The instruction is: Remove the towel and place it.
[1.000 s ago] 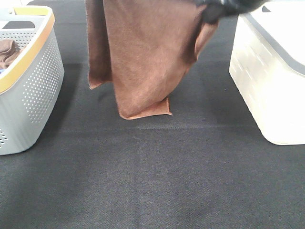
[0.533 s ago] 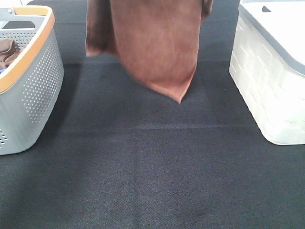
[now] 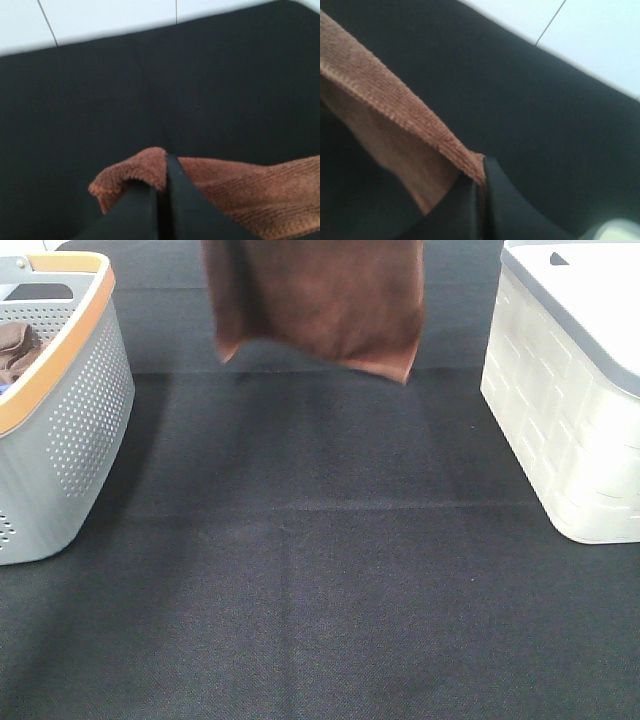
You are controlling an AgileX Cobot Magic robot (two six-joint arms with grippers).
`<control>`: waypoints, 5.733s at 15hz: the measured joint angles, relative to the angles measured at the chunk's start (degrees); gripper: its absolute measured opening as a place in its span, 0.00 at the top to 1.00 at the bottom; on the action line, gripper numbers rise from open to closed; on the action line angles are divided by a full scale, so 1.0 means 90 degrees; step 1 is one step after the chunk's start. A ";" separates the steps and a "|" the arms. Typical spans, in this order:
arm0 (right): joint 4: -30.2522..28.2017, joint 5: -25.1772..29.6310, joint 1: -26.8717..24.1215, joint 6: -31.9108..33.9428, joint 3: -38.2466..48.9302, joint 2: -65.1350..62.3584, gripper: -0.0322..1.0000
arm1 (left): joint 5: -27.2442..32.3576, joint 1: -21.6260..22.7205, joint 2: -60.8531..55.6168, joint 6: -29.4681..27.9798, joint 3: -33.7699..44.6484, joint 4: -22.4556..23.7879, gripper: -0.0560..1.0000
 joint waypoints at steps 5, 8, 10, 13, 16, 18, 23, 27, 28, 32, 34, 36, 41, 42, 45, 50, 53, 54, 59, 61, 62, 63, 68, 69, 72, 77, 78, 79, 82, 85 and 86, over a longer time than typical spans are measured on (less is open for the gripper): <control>0.0815 0.2139 0.0006 0.0000 -0.0019 0.0172 0.97 | 0.2769 -0.0006 0.0229 0.0146 0.0000 -0.1445 0.95; 0.1553 0.3533 0.0000 0.0000 -0.0038 0.0172 0.97 | 0.3380 0.0019 0.0229 0.0274 0.0000 -0.1776 0.95; 0.1693 0.3871 -0.0013 0.0000 -0.0038 0.0172 0.97 | 0.3412 0.0032 0.0229 0.0299 0.0045 -0.1903 0.95; 0.2037 0.4749 -0.0019 0.0070 0.0006 0.0172 0.97 | 0.3431 0.0038 -0.0070 0.0388 0.1063 -0.2177 0.95; 0.2667 0.5195 -0.0019 0.0166 0.0503 0.0166 0.97 | 0.3419 -0.0121 -0.0758 0.0401 0.2718 -0.2177 0.95; 0.2903 0.5284 -0.0019 0.0166 0.0993 0.0166 0.97 | 0.3406 -0.0382 -0.0872 0.0407 0.3565 -0.2044 0.95; 0.3170 0.5322 -0.0019 0.0166 0.1961 0.0166 0.97 | 0.3317 -0.0732 -0.1159 0.0407 0.4539 -0.1923 0.95; 0.3508 0.5099 -0.0019 0.0166 0.2553 0.0153 0.97 | 0.3177 -0.0758 -0.1286 0.0407 0.5265 -0.2107 0.94; 0.3476 0.5080 -0.0019 0.0166 0.2597 0.0153 0.95 | 0.3189 -0.0758 -0.1286 0.0407 0.5278 -0.2050 0.92; 0.2884 0.5418 -0.0159 0.0229 0.2636 0.0146 0.40 | 0.3565 -0.0637 -0.1292 0.0726 0.5335 -0.1445 0.42; 0.3069 0.5481 -0.0159 0.0223 0.2636 0.0146 0.17 | 0.3584 -0.0637 -0.1292 0.0898 0.5335 -0.1445 0.35; 0.3107 0.5488 -0.0159 0.0223 0.2636 0.0146 0.15 | 0.3584 -0.0637 -0.1292 0.0910 0.5335 -0.1445 0.34; 0.3425 0.5500 -0.0159 0.0210 0.2617 -0.0318 0.14 | 0.3597 -0.0637 -0.1725 0.0910 0.5290 -0.1445 0.34; 0.3425 0.5500 -0.0159 0.0191 0.2617 -0.0777 0.14 | 0.3597 -0.0637 -0.2082 0.0910 0.5195 -0.1445 0.34; 0.3457 0.5500 -0.0159 -0.0006 0.2617 -0.1872 0.14 | 0.3597 -0.0637 -0.3189 0.0910 0.5131 -0.1445 0.34; 0.3438 0.5519 -0.0159 -0.0191 0.2858 -0.3731 0.14 | 0.3616 -0.0637 -0.5125 0.0859 0.5297 -0.1464 0.34; 0.3139 0.5526 -0.0159 -0.0223 0.3941 -0.5163 0.14 | 0.3616 -0.0637 -0.6602 0.0828 0.6379 -0.1458 0.34; 0.3005 0.5526 -0.0159 -0.0223 0.4374 -0.5558 0.14 | 0.3616 -0.0637 -0.7003 0.0809 0.6895 -0.1458 0.34; 0.2311 0.5278 -0.0159 -0.0216 0.6965 -0.8041 0.15 | 0.3641 -0.0637 -0.9333 0.0809 1.0364 -0.1439 0.34; 0.2260 0.5214 -0.0159 -0.0166 0.7659 -0.8925 0.15 | 0.3648 -0.0637 -1.0288 0.0809 1.1364 -0.1292 0.34; 0.2260 0.5214 -0.0159 -0.0146 0.7907 -0.9307 0.15 | 0.3635 -0.0637 -1.0727 0.0809 1.1548 -0.1286 0.34; 0.2247 0.5182 -0.0159 -0.0127 0.7945 -0.9664 0.15 | 0.3457 -0.0637 -1.1154 0.0809 1.1561 -0.1286 0.34; 0.2247 0.4679 -0.0159 -0.0108 0.8168 -1.0988 0.15 | 0.2846 -0.0637 -1.2802 0.1350 1.1612 -0.1286 0.34; 0.2247 0.4615 -0.0159 -0.0108 0.8187 -1.1160 0.15 | 0.2636 -0.0637 -1.3000 0.1401 1.1739 -0.1286 0.34; 0.1967 0.4577 -0.0159 0.0134 0.8219 -1.1275 0.15 | 0.2585 -0.0637 -1.3095 0.1471 1.1860 -0.1292 0.34; 0.1935 0.4577 -0.0159 0.0197 0.8219 -1.1275 0.15 | 0.2585 -0.0637 -1.3095 0.1483 1.1924 -0.1311 0.34; 0.1935 0.4571 -0.0159 0.0204 0.8219 -1.1275 0.15 | 0.2585 -0.0637 -1.3095 0.1483 1.1924 -0.1318 0.34; 0.1935 0.4571 -0.0159 0.0210 0.8219 -1.1275 0.15 | 0.2585 -0.0637 -1.3095 0.1483 1.1924 -0.1318 0.34; 0.1935 0.4571 -0.0159 0.0210 0.8219 -1.1275 0.15 | 0.2585 -0.0637 -1.3095 0.1483 1.1924 -0.1318 0.34; 0.1935 0.4565 -0.0159 0.0216 0.8219 -1.1275 0.15 | 0.2585 -0.0637 -1.3095 0.1483 1.1924 -0.1318 0.34; 0.1935 0.4565 -0.0159 0.0216 0.8219 -1.1275 0.15 | 0.2585 -0.0624 -1.3095 0.1483 1.1924 -0.1318 0.34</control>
